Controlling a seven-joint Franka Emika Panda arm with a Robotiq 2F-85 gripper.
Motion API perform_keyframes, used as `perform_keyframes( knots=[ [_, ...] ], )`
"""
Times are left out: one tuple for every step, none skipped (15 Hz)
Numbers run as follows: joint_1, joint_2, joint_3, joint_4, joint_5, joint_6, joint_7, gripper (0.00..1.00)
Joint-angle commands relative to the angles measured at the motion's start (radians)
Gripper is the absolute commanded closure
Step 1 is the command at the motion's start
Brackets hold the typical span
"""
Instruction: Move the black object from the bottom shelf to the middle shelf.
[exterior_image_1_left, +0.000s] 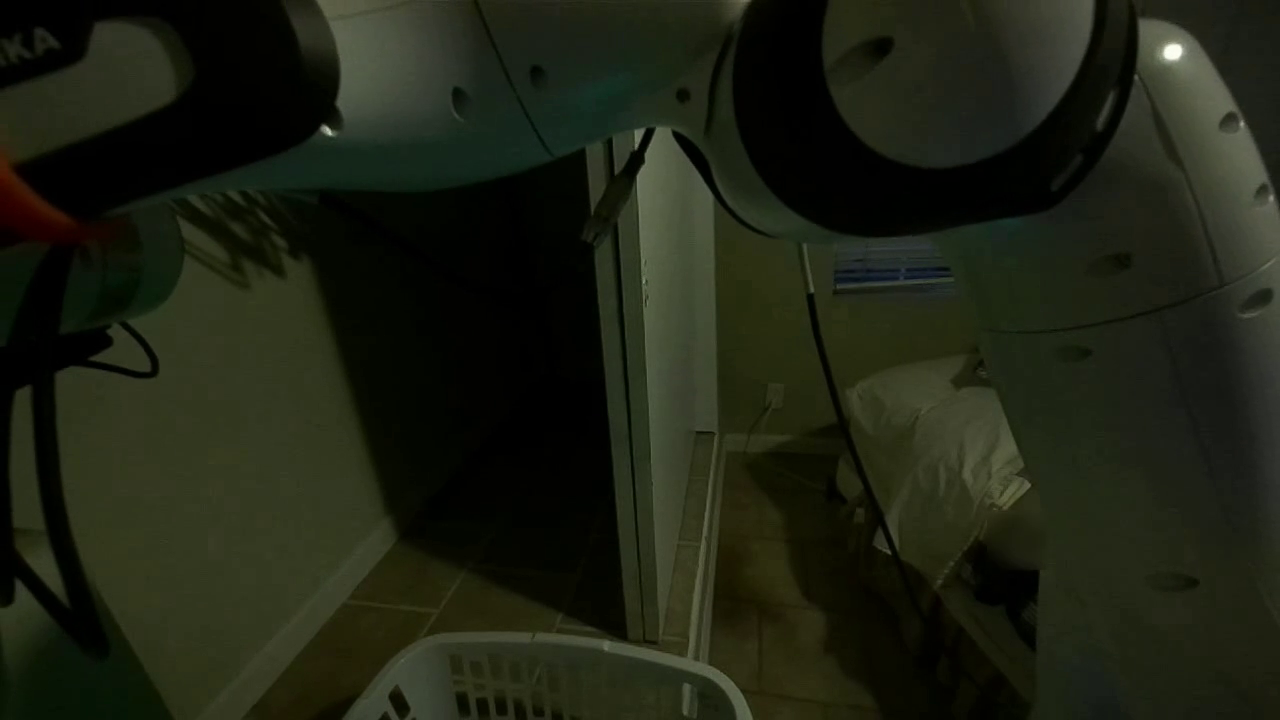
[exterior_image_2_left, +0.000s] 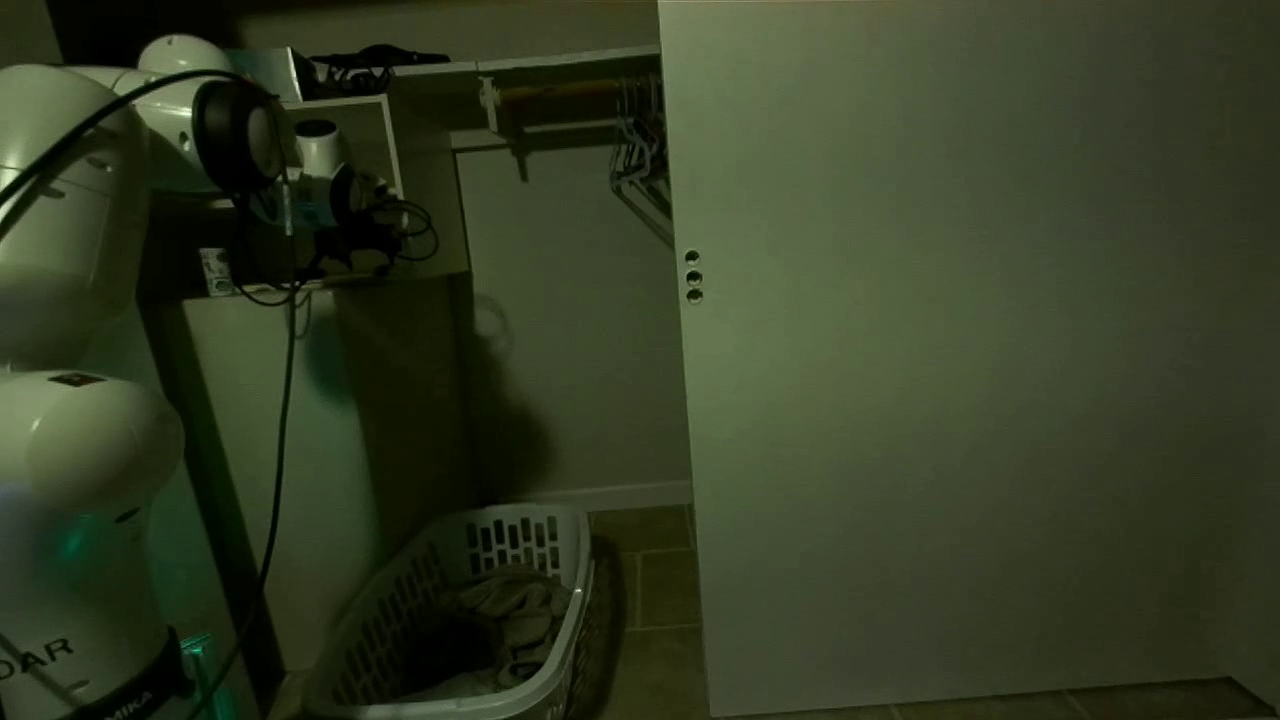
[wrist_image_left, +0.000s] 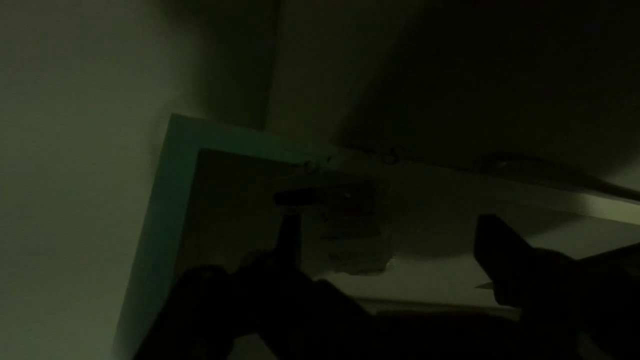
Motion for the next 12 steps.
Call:
perform_keyframes(
  knots=[
    [0.017, 0.032, -0.014, 0.048, -0.035, -0.019, 0.027, 0.41],
    [0.017, 0.034, -0.014, 0.048, -0.035, -0.020, 0.026, 0.48],
    [0.016, 0.035, -0.015, 0.047, -0.035, -0.020, 0.026, 0.56],
    [0.016, 0.035, -0.016, 0.046, -0.035, -0.020, 0.026, 0.62],
    [0.016, 0.034, -0.017, 0.045, -0.036, -0.020, 0.026, 0.69],
    [0.014, 0.033, -0.016, 0.044, -0.033, -0.019, 0.025, 0.77],
    [0.014, 0.027, -0.016, 0.042, -0.034, -0.021, 0.025, 0.83],
    [0.013, 0.018, -0.014, 0.035, -0.033, -0.019, 0.024, 0.90],
    [0.012, 0.009, -0.013, 0.031, -0.032, -0.020, 0.023, 0.95],
    [0.009, -0.003, -0.010, 0.023, -0.030, -0.018, 0.021, 0.94],
    [0.005, -0.025, -0.006, 0.004, -0.024, -0.016, 0.020, 0.93],
    [0.002, -0.044, -0.005, -0.010, -0.023, -0.016, 0.021, 0.93]
  ],
)
